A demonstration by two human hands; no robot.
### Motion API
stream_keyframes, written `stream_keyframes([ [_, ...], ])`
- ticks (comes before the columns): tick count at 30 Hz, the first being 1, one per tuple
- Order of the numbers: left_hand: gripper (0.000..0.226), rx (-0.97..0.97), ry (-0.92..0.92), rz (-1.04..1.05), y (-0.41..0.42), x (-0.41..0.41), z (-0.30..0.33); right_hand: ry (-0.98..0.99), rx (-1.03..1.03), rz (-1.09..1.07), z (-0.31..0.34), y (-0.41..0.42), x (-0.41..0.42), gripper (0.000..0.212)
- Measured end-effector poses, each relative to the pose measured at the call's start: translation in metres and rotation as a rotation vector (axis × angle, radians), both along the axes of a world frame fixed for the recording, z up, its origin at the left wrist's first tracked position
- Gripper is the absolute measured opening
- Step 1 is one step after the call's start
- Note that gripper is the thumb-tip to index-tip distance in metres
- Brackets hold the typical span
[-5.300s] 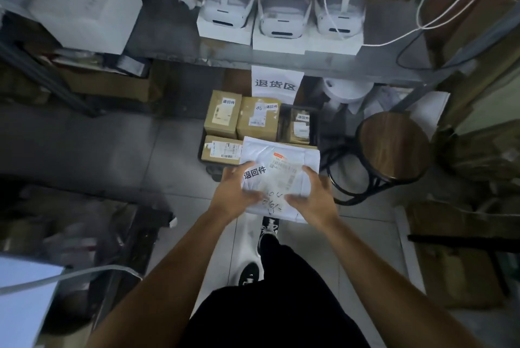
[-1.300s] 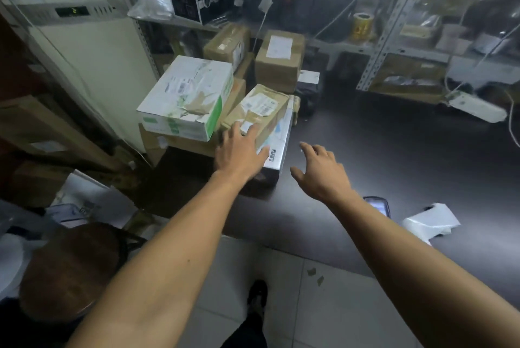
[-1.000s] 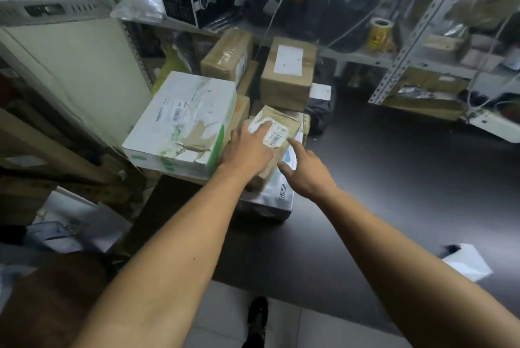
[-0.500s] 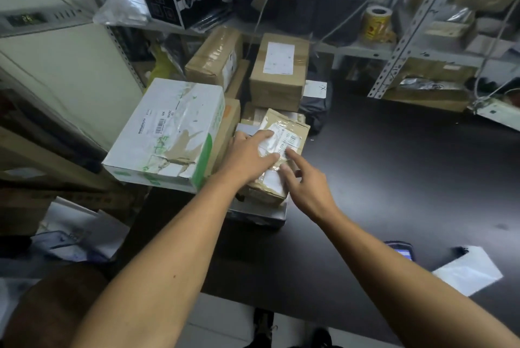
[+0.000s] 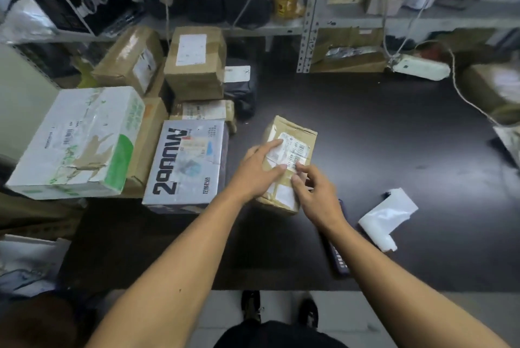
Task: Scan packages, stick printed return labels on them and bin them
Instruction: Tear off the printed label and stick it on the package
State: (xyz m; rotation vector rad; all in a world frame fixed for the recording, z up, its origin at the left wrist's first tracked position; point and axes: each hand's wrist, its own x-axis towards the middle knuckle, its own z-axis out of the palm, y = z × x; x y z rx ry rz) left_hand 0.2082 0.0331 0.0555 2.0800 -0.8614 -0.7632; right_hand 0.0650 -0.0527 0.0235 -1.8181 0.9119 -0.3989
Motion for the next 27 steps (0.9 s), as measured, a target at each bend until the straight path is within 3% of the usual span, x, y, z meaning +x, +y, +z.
stream_keyframes([
  [7, 0.055, 0.096, -0.016, -0.090, -0.012, -0.041, -0.028, 0.105, 0.072, 0.038, -0.023, 0.000, -0.058, 0.020],
  [13, 0.054, 0.227, -0.175, -0.115, -0.007, -0.053, -0.035, 0.214, -0.108, 0.014, -0.038, -0.012, -0.085, 0.024],
  [16, 0.055, 0.330, -0.273, -0.154, -0.005, -0.049, -0.035, 0.383, -0.189, -0.067, -0.050, -0.019, -0.104, 0.043],
  [21, 0.056, 0.404, -0.393, -0.190, 0.000, -0.046, -0.039, 0.629, -0.102, -0.008, -0.063, -0.014, -0.115, 0.085],
  [27, 0.064, 0.427, -0.444, -0.198, 0.001, -0.050, -0.042, 0.666, -0.054, -0.015, -0.065, -0.011, -0.107, 0.082],
])
